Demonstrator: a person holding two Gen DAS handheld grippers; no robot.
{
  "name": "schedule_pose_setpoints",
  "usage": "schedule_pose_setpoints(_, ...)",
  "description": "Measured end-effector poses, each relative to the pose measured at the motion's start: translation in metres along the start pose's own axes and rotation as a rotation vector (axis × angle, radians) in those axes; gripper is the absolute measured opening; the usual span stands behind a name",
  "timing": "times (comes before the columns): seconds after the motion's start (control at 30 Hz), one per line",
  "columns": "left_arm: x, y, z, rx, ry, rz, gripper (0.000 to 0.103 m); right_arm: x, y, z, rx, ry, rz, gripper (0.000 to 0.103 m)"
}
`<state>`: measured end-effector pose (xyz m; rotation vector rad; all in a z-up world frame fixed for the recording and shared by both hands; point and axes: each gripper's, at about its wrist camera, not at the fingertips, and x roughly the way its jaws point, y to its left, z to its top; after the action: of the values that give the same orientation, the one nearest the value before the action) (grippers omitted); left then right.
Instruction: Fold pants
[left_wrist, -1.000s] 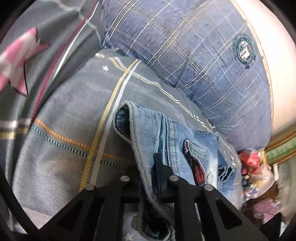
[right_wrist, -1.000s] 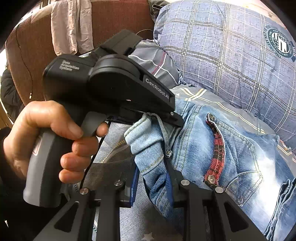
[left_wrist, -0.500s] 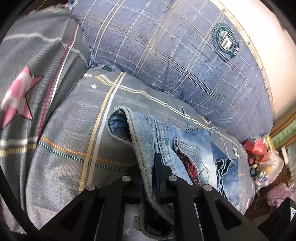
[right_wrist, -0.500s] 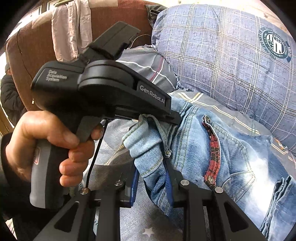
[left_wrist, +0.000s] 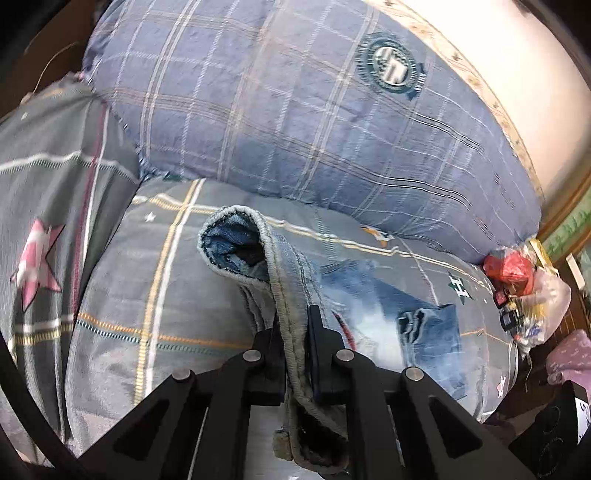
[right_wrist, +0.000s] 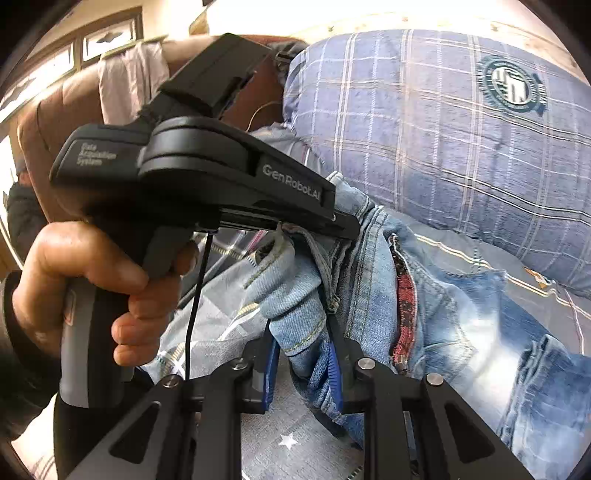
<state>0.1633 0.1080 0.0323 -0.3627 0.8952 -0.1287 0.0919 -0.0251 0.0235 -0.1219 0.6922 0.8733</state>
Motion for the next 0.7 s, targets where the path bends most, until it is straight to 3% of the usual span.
schedule_pose_setpoints(0.4,-0.007,-0.077,0.007,0.143,-0.004,-0.013,0.009,-0.049,-0.038,-0.015,0.129,-0.103,0.005,0.023)
schedule_pose_setpoints(0.7,0.010,-0.148,0.006,0.255,0.025,-0.039,0.009,-0.086,-0.074,-0.035,0.260,-0.167,-0.002,0.022)
